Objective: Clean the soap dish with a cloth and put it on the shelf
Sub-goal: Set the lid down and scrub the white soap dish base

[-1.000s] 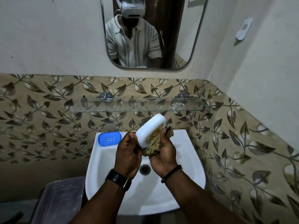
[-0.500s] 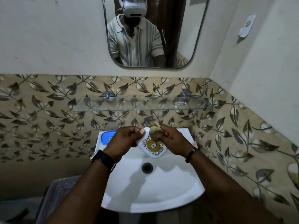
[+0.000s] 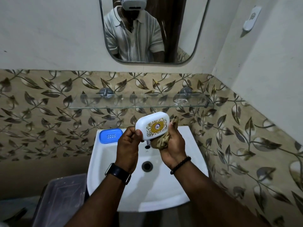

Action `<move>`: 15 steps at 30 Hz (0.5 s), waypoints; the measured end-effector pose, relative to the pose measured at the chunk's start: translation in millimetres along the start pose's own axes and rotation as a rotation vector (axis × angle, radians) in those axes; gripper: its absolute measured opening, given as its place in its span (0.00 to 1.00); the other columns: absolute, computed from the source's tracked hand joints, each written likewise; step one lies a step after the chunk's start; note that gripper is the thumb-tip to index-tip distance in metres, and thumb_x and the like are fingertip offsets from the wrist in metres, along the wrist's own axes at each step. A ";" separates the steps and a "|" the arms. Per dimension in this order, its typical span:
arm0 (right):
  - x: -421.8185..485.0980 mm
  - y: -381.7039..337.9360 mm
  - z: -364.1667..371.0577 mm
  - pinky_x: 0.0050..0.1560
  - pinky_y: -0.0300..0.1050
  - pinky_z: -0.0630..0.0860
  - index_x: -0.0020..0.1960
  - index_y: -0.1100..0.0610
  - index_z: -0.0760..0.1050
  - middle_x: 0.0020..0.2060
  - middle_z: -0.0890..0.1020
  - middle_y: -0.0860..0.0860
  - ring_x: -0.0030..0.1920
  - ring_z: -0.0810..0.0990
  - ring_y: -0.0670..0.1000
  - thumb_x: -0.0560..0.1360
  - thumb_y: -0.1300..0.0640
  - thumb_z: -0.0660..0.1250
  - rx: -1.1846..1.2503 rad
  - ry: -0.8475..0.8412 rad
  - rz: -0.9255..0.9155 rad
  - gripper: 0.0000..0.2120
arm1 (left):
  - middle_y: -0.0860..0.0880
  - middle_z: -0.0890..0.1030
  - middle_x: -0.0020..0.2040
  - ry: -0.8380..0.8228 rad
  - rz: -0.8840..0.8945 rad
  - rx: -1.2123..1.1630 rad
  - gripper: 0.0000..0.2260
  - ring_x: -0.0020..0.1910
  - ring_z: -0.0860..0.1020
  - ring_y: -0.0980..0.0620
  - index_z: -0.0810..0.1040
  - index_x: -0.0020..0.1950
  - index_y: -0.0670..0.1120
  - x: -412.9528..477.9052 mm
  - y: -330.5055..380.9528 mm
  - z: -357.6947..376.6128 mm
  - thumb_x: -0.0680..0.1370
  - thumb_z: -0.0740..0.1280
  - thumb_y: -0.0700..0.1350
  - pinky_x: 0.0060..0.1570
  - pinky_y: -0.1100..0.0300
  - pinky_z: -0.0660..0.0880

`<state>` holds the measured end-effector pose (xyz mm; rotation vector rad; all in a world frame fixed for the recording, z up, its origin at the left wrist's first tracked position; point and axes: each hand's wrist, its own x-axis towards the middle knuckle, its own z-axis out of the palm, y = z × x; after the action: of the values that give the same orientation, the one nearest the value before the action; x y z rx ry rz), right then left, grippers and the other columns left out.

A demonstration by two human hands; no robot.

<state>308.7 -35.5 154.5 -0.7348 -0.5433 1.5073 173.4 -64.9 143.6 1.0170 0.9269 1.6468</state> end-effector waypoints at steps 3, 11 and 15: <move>-0.9 -0.6 -4.6 0.51 0.62 0.77 0.66 0.64 0.73 0.55 0.82 0.63 0.53 0.82 0.63 0.74 0.46 0.69 -0.066 -0.017 -0.039 0.27 | 0.53 0.85 0.45 0.029 0.022 0.086 0.11 0.46 0.79 0.51 0.82 0.45 0.55 -1.3 -7.7 -3.3 0.77 0.68 0.60 0.45 0.57 0.75; 2.9 -20.7 -24.9 0.44 0.40 0.77 0.60 0.39 0.76 0.44 0.83 0.41 0.44 0.81 0.45 0.74 0.52 0.67 -0.771 -0.321 -0.457 0.16 | 0.36 0.84 0.54 0.147 -0.420 -0.330 0.28 0.54 0.83 0.33 0.80 0.64 0.43 -2.6 7.8 -2.0 0.73 0.71 0.62 0.49 0.45 0.83; 8.5 -25.9 -33.6 0.43 0.44 0.77 0.60 0.41 0.79 0.40 0.84 0.41 0.41 0.81 0.46 0.76 0.54 0.68 -0.694 -0.246 -0.470 0.14 | 0.36 0.84 0.56 0.003 -0.387 -0.185 0.21 0.54 0.84 0.38 0.84 0.59 0.43 2.2 15.4 -8.9 0.74 0.72 0.57 0.52 0.46 0.82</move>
<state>351.0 -28.3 149.4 -0.8669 -1.3641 0.9577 159.7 -67.8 154.8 0.6618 0.8909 1.3779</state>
